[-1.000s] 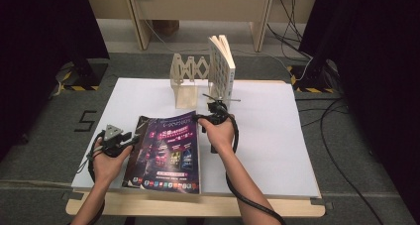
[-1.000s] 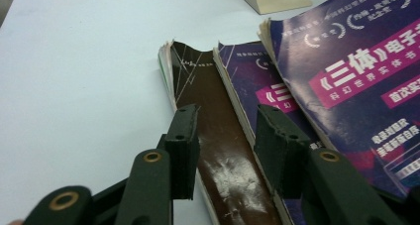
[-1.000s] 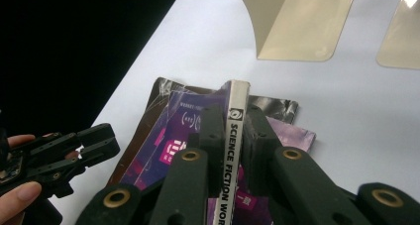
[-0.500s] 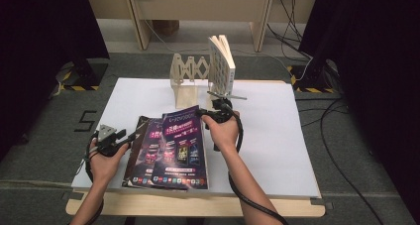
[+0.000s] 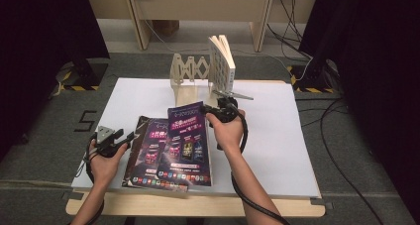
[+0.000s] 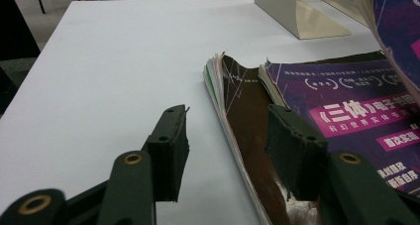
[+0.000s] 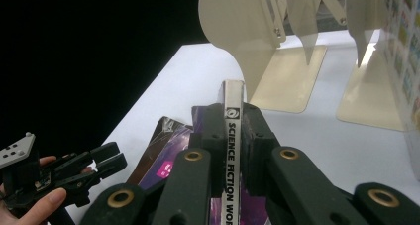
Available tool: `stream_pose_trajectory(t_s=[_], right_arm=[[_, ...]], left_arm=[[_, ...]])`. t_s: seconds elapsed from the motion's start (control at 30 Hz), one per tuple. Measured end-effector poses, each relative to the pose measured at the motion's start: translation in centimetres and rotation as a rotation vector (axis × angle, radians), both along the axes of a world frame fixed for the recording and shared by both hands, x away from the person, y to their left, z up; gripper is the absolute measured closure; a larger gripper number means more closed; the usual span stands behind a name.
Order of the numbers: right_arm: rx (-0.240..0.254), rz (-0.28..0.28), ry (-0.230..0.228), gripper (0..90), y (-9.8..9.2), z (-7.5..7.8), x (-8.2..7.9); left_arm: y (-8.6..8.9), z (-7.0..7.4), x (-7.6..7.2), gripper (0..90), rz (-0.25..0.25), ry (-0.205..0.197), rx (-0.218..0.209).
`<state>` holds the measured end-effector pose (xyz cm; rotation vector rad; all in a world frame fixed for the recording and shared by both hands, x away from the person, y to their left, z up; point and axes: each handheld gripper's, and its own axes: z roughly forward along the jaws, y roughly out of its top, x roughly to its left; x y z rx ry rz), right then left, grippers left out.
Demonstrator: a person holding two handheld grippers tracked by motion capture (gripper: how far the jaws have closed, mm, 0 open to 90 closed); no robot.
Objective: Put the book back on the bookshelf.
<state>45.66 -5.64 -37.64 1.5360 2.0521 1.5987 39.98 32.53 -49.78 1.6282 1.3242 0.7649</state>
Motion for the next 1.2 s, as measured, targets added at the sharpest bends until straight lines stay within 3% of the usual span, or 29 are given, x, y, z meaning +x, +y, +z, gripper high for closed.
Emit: stream_pose_trajectory(t_s=[0.3,0.47,0.87,1.2], right_arm=[[0.009,-0.011,-0.031,83.6,-0.4,0.6,-0.3],[0.02,-0.017,-0.052,83.6,-0.8,1.0,-0.5],[0.042,-0.048,-0.113,83.7,-1.7,2.1,-0.8],[0.045,-0.072,-0.149,83.6,-2.1,2.7,-0.9]], left_arm=[[0.0,-0.1,-0.1,49.6,0.0,-0.008,-0.003],[-0.4,-0.1,-0.1,50.6,-0.012,-0.011,0.027],[0.0,-0.2,-0.1,51.0,-0.006,-0.017,-0.002],[-0.3,-0.2,-0.1,50.9,-0.014,-0.017,0.024]])
